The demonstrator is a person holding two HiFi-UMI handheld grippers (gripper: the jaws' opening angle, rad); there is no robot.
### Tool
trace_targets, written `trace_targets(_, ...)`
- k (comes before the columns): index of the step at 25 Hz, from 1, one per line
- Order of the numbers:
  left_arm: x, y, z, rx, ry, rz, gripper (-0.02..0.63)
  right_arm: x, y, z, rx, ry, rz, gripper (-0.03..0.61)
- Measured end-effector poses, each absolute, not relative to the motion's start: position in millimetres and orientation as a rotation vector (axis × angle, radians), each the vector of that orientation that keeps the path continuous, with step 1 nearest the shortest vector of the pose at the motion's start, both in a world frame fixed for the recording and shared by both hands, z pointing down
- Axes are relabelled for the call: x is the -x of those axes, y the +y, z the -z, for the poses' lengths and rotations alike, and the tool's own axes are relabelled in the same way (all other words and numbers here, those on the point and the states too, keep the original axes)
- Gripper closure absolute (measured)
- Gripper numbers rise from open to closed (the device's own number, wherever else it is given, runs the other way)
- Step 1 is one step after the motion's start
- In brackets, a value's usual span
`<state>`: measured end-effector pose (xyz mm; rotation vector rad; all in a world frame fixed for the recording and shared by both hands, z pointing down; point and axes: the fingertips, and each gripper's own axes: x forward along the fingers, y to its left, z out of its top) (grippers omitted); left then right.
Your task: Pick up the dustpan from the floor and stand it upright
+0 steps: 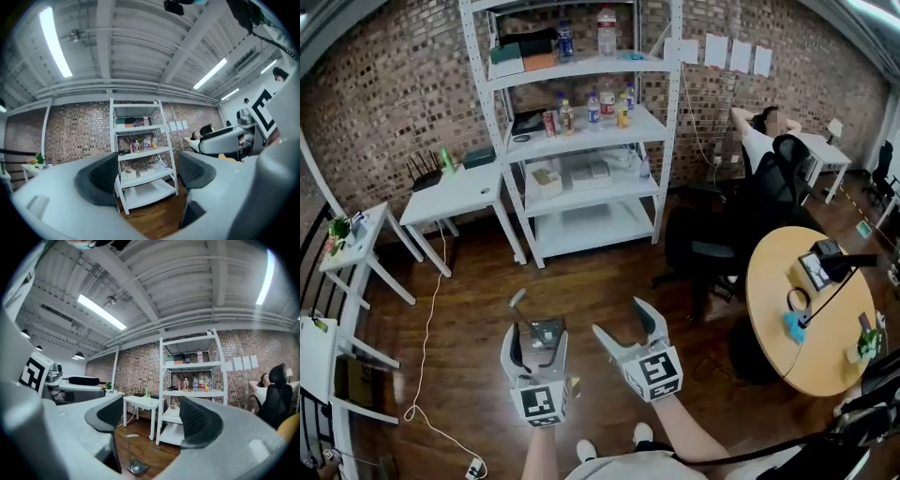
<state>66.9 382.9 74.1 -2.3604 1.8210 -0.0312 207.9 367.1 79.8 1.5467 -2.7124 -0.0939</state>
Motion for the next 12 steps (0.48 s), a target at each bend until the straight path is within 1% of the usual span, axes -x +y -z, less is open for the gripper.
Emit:
trace_targets(3, -57.2, 390.6, -56.0, 2.388, 1.835, -0.090, 0.198, -193.8, 375.4, -55.8, -1.557, -2.741, 0.102, 0.219)
trace_targets(7, -33.9, 402.5, -54.7, 2.404, 1.935, -0.115, 0.201, -185.2, 379.6, -51.1, -1.572, -2.691, -0.044, 0.236)
trace_targets(12, -18.5, 426.2, -66.5, 2.381, 1.949, -0.107, 0.209, -171.7, 405.3, -59.5, -1.562, -2.743, -0.068, 0.244)
